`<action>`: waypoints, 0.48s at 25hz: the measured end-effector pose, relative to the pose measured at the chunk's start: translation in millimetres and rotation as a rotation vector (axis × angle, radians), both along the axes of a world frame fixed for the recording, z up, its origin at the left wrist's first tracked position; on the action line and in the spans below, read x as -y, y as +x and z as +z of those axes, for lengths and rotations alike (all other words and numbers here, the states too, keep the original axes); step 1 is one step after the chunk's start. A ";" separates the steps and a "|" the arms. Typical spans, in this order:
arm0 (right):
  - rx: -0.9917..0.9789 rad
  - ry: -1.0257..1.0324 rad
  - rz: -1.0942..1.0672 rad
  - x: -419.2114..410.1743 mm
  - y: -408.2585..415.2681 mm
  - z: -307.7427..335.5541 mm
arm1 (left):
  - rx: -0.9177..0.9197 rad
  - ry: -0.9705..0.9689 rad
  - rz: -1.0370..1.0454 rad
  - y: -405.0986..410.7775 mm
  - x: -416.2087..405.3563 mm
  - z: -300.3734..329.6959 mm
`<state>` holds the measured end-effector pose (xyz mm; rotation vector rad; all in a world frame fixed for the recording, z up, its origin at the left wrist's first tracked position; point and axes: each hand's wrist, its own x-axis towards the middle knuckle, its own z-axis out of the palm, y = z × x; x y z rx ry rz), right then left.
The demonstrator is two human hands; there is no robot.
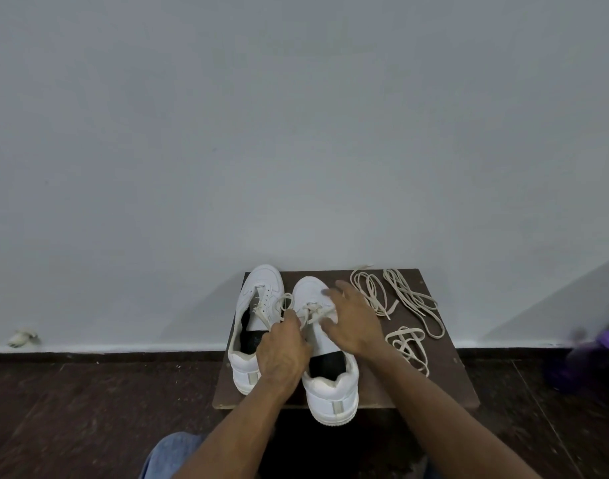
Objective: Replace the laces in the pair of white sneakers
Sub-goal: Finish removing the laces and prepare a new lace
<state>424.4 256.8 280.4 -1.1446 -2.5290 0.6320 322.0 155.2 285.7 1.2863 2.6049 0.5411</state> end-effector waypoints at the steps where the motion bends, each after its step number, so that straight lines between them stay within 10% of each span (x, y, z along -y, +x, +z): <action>1: 0.132 0.083 0.076 6.6 -8.9 -2.5 | 0.002 -0.011 0.003 0.0 0.7 1.5; 4: 0.240 0.125 0.109 13.8 -22.1 -12.9 | 0.000 -0.034 -0.007 -1.0 2.6 0.2; 10: -0.917 -0.500 -0.607 -22.6 -0.9 9.0 | -0.013 -0.028 -0.015 -3.0 0.5 -4.0; 12: -1.013 -0.489 -0.720 -44.7 20.8 25.2 | -0.007 -0.019 -0.010 -2.4 0.2 -4.1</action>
